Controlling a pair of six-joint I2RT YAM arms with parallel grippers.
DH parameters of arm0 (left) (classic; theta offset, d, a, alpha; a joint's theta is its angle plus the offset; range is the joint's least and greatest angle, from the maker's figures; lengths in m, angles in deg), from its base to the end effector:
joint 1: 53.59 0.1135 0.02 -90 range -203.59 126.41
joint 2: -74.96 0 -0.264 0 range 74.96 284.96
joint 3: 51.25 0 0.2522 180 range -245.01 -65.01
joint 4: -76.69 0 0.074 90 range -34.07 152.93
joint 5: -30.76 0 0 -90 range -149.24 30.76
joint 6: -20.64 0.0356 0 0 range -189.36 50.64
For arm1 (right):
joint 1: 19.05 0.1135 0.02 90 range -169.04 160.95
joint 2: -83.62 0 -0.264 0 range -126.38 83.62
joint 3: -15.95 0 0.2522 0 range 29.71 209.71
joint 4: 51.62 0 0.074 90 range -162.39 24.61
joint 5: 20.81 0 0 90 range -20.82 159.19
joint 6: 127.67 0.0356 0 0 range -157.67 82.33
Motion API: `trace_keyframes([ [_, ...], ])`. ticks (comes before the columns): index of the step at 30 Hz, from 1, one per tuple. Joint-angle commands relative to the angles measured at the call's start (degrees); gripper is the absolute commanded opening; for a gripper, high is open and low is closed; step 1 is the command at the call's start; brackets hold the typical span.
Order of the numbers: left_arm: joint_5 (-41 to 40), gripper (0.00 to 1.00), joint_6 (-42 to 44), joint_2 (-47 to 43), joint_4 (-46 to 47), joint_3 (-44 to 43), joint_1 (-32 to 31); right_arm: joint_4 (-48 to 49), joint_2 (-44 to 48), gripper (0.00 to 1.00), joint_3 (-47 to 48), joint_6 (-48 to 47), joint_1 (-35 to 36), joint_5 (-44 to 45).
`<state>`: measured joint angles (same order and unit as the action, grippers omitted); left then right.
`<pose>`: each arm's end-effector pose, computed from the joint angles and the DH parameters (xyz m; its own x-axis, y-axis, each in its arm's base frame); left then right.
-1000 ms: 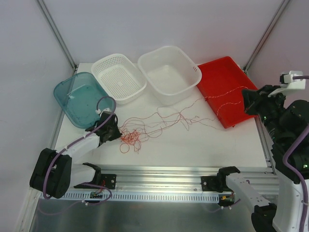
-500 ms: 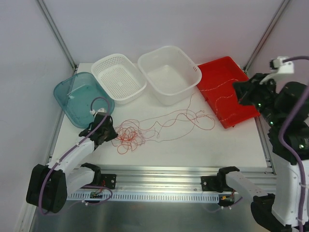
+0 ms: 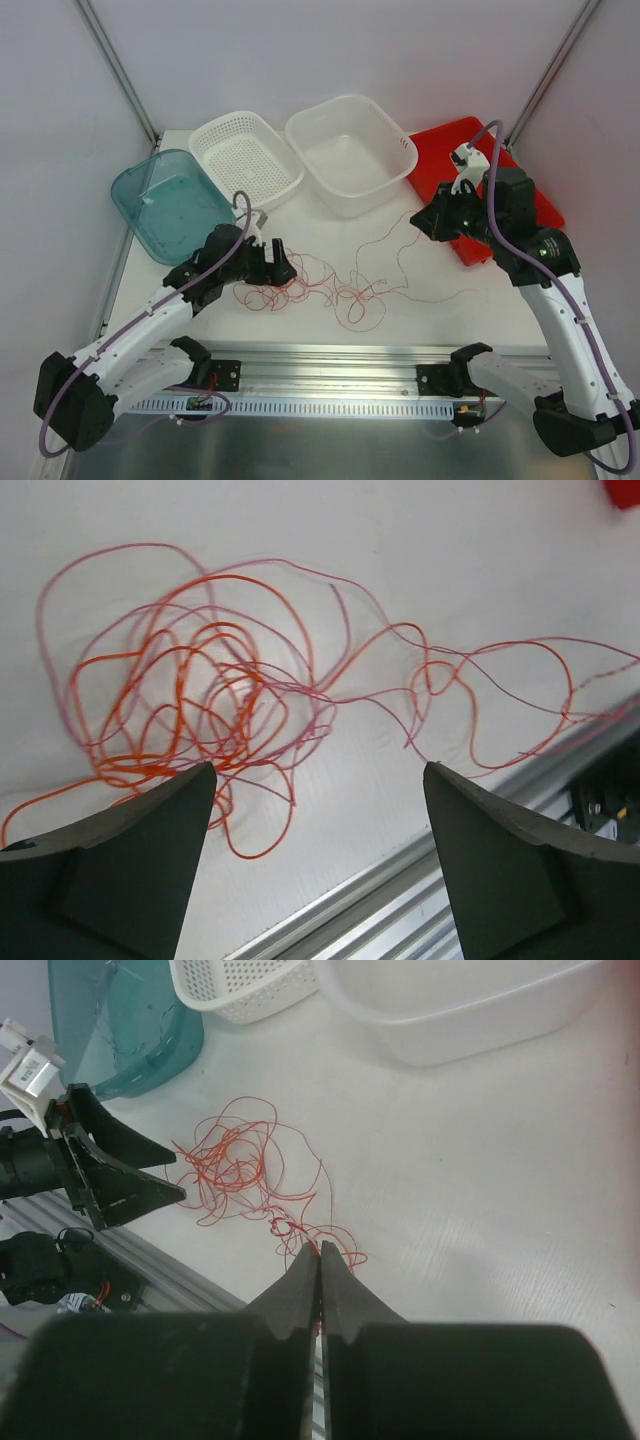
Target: Untangle the cables
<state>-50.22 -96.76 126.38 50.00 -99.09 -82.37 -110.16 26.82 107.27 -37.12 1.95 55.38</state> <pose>0.1738 -0.1018 0.2491 -0.6657 -0.1529 -0.7304 0.3242 0.8223 -0.4676 0.1672 0.0733 0.4331 -0.3853 -0.1379 -0.9124 -0.5479 0.8298 0.1059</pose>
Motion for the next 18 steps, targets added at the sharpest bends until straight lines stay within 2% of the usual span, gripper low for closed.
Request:
trace_keyframes([
  [1,4.3,0.86,5.7,2.5,4.6,-4.2,-7.8,3.9,1.0,0.01,-0.2,1.1,2.3,-1.8],
  [7,5.0,0.91,12.7,10.3,12.8,-8.1,-17.8,5.6,1.7,0.01,0.0,0.8,3.9,-5.6],
  [12,10.6,0.92,18.8,17.9,21.3,-9.7,-19.7,6.5,2.1,0.01,-0.3,0.1,4.2,-10.2],
  [18,13.4,0.87,26.6,24.3,31.5,-8.9,-20.4,7.0,3.2,0.01,-0.9,0.3,4.4,-12.1],
])
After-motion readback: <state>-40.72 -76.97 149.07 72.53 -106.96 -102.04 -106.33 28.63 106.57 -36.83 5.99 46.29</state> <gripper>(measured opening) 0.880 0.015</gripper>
